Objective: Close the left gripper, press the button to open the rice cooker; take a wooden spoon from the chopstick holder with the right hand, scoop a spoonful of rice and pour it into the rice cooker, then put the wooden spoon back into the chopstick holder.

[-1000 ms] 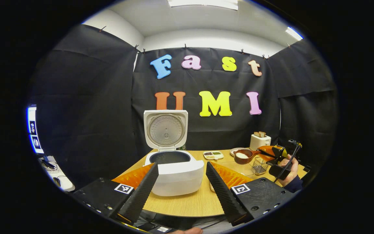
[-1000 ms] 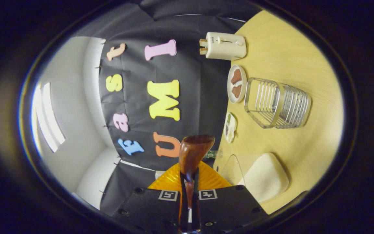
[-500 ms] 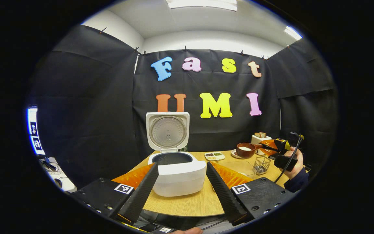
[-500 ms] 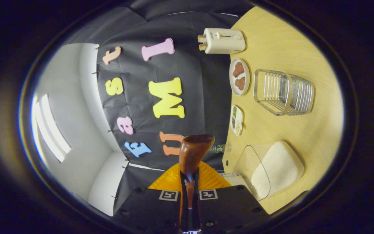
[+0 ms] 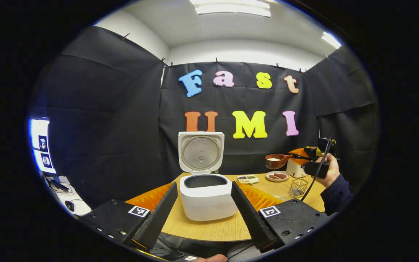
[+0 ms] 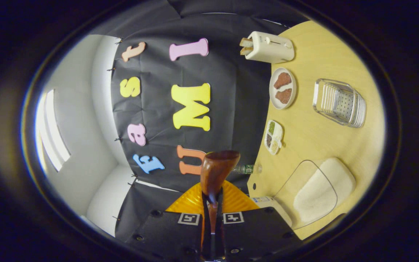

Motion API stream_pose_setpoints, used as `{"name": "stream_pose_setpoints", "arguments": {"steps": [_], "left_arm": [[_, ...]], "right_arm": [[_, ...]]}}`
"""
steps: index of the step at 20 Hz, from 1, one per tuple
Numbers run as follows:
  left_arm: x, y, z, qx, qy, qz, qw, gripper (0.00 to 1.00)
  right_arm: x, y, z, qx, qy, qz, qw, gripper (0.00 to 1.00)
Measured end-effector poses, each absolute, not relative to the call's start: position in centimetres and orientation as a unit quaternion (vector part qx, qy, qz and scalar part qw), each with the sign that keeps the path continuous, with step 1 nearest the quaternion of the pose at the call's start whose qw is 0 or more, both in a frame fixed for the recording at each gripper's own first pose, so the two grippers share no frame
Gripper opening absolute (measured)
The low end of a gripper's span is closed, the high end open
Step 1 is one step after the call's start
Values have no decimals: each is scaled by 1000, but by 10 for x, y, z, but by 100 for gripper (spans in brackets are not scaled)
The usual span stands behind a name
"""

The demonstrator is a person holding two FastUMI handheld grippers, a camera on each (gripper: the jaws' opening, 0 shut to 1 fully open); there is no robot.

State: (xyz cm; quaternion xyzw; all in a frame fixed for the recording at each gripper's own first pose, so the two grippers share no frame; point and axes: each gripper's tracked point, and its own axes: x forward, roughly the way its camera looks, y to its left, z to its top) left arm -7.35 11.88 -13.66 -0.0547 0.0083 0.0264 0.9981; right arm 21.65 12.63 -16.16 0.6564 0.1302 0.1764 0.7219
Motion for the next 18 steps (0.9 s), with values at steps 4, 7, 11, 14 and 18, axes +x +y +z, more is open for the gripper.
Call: {"name": "stream_pose_setpoints", "arguments": {"steps": [4,7,11,14,18], "left_arm": [[-82,140,-137,-59,3,36,998,95],[-90,152,-134,-58,-3,41,997,94],[-97,169,-139,-66,-6,47,997,94],[-99,178,-146,-76,-3,52,996,94],[-101,191,-153,-83,-1,63,995,94]], "right_arm": [[222,182,-130,621,141,200,744,10],[233,231,-116,597,160,216,756,10],[246,284,-109,551,179,231,782,10],[251,320,-108,503,188,240,809,10],[261,359,-118,442,188,243,843,10]]}}
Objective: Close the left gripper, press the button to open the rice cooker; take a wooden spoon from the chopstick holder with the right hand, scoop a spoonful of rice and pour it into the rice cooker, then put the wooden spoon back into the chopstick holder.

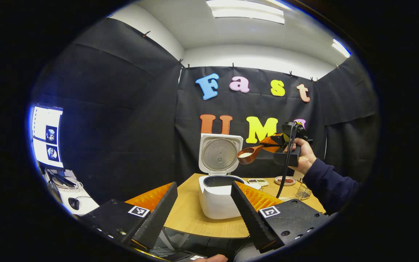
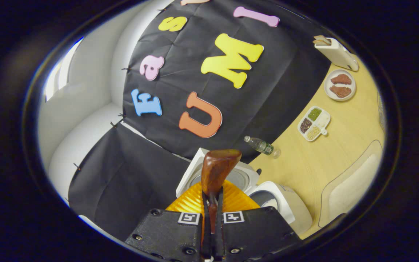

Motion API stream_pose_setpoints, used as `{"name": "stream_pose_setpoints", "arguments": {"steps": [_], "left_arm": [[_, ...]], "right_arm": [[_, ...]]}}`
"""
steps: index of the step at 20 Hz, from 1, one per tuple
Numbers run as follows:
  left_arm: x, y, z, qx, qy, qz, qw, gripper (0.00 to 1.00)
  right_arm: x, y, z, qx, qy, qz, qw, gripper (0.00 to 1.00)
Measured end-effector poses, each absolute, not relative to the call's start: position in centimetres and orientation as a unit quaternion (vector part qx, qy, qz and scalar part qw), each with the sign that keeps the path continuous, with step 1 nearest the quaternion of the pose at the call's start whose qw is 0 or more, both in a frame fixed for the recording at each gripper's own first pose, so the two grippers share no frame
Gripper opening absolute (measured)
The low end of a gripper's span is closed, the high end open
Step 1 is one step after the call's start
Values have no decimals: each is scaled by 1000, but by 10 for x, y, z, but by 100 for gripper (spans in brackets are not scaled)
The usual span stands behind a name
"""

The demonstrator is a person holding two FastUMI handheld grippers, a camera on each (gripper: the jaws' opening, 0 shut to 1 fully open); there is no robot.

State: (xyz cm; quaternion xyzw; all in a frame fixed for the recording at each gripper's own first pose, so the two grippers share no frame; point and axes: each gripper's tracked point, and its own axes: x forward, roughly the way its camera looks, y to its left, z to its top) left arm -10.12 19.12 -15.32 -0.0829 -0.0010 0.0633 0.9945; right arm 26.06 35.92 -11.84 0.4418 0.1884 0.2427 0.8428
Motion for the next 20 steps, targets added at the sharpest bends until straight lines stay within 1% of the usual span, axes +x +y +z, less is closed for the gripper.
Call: {"name": "stream_pose_setpoints", "arguments": {"steps": [4,8,12,17,20], "left_arm": [[-104,203,-161,-85,4,75,994,94],[-104,195,-164,-79,4,65,995,94],[-103,184,-164,-68,-1,50,996,94],[-105,181,-161,-69,-5,42,997,94],[-106,181,-160,-68,-8,45,997,94]], "right_arm": [[270,385,-140,354,179,230,889,10],[282,402,-159,286,173,223,916,10],[293,414,-166,188,149,217,946,10],[289,426,-158,97,103,220,965,10],[285,427,-146,46,61,207,975,10]]}}
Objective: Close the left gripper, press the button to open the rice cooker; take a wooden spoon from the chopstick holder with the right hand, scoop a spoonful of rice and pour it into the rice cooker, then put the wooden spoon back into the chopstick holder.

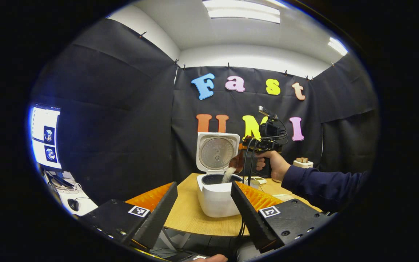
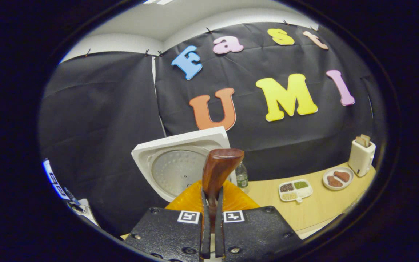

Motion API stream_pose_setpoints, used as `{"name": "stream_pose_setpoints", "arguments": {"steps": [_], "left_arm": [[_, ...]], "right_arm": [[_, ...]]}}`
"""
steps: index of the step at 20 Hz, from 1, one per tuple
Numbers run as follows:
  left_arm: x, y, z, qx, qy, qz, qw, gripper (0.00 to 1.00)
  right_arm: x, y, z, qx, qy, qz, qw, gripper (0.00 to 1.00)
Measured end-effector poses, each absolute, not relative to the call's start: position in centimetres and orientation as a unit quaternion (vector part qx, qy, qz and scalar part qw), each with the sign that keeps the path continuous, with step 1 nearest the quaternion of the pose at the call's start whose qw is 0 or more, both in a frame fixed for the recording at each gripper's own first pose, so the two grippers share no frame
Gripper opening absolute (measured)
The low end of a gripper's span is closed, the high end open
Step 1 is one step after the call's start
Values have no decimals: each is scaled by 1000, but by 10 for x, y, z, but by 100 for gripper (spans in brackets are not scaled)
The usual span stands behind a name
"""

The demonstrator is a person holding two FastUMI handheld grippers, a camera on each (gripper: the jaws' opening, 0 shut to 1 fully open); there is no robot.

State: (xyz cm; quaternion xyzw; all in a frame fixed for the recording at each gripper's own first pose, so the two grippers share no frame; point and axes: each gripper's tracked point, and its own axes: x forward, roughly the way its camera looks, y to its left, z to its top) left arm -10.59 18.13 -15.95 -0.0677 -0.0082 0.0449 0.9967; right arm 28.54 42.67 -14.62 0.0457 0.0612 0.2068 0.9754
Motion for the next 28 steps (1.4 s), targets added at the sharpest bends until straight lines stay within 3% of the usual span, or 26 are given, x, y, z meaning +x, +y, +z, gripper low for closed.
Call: {"name": "stream_pose_setpoints", "arguments": {"steps": [6,10,13,19,28], "left_arm": [[-108,181,-156,-64,-12,48,997,94],[-103,174,-159,-60,-6,42,997,94],[-104,168,-160,-61,-1,34,998,94],[-104,163,-154,-62,-3,32,998,94],[-98,140,-154,-65,6,24,998,94]], "right_arm": [[274,429,-129,-73,-32,192,978,10],[253,448,-127,-139,-84,240,957,10],[241,451,-130,-188,-109,240,946,10],[235,441,-126,-182,-115,247,945,10],[217,349,-101,-135,-93,228,960,10]]}}
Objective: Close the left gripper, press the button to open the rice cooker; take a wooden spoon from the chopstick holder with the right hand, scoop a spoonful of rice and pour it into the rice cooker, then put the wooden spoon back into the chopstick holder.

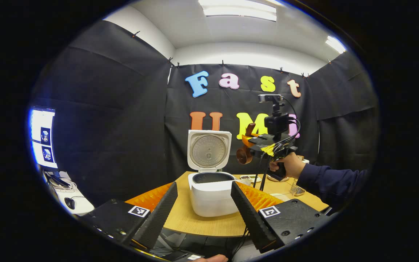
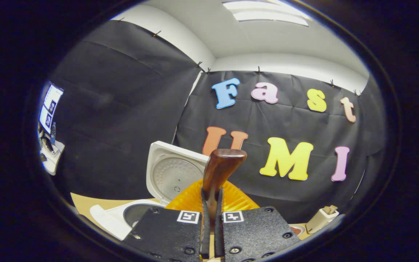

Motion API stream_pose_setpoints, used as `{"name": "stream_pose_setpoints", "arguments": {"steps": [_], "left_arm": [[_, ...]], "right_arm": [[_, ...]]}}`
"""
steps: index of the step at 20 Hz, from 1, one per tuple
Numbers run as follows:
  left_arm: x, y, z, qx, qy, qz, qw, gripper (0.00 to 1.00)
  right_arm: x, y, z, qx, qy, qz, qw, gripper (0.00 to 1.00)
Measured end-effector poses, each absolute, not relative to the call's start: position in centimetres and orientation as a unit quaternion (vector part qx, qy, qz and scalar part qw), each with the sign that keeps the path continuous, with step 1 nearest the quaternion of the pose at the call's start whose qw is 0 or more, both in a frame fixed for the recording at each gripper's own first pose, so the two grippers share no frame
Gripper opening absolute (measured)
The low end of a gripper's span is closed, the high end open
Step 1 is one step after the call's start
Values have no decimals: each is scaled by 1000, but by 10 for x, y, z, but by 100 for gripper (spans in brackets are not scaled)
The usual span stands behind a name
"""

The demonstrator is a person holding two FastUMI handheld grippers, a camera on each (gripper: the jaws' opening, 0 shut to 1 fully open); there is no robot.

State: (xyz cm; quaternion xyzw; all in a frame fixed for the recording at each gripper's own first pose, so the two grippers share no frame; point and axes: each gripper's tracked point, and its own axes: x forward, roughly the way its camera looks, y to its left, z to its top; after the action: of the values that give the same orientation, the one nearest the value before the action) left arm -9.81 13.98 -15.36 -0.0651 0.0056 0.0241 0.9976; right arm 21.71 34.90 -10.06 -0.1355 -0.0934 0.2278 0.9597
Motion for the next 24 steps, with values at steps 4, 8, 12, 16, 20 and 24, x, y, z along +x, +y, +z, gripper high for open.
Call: {"name": "stream_pose_setpoints", "arguments": {"steps": [4,8,12,16,20,24], "left_arm": [[-94,123,-145,-58,5,16,998,94],[-90,101,-132,-56,-1,4,998,94],[-81,82,-116,-57,-14,-8,998,94],[-65,71,-111,-47,-25,-5,999,94],[-47,52,-110,-40,-23,-7,999,94],[-27,30,-109,-36,-23,-13,999,94]], "right_arm": [[197,288,-77,-114,-96,211,966,10],[179,232,-54,-95,-99,198,971,11],[174,175,-47,-63,-76,177,979,12],[167,122,-54,-53,-58,158,984,11],[160,68,-65,-37,-32,130,990,11],[157,20,-72,-30,-31,102,994,13]]}}
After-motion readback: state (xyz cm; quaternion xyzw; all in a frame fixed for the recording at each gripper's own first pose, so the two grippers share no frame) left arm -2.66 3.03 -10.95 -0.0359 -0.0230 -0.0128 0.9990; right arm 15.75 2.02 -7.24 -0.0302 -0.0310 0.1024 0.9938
